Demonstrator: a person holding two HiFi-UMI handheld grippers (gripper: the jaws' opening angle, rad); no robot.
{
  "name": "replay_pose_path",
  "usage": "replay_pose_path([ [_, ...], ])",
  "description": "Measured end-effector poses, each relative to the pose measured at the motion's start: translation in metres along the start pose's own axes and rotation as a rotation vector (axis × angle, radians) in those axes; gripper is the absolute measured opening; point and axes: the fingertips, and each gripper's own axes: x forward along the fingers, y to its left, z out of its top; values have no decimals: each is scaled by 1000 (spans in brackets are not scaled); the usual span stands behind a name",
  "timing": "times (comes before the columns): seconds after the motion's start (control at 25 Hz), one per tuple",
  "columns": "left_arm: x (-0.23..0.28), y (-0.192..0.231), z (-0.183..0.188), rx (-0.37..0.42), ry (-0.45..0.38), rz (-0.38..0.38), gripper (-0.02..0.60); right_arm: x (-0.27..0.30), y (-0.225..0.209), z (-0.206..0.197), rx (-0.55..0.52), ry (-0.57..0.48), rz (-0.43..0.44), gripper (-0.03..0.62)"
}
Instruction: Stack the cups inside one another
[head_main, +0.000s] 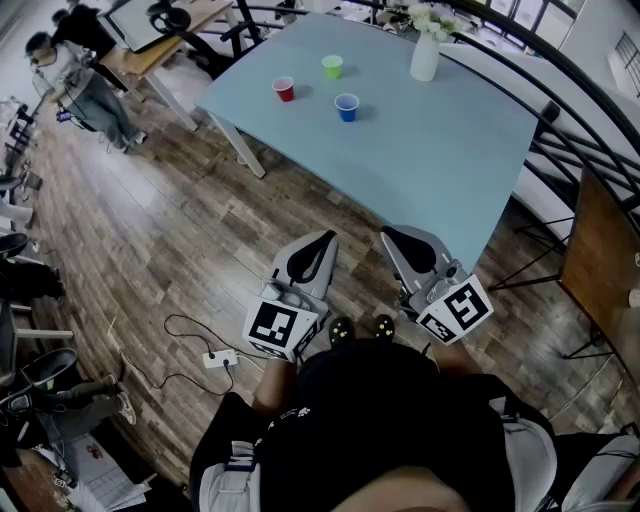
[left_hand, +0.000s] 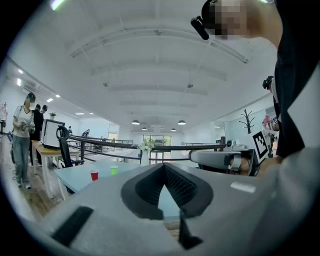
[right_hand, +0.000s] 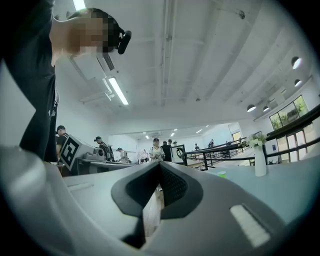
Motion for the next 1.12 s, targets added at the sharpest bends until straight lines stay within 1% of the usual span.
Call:
replay_pose_path([
  [0.32,-6,6,1,56,21,7,-9,7,2,1,13,-12,6,5],
  [0.52,-17,13,5,48,13,22,-9,14,9,1,25,-13,11,5],
  [0.76,-33,25,3,22,6,39,-9,26,21,-4,36,-16,17,5],
  [1.12,-57,47,-2,25,4,38,-9,43,37,-8,36,-20,-2,5],
])
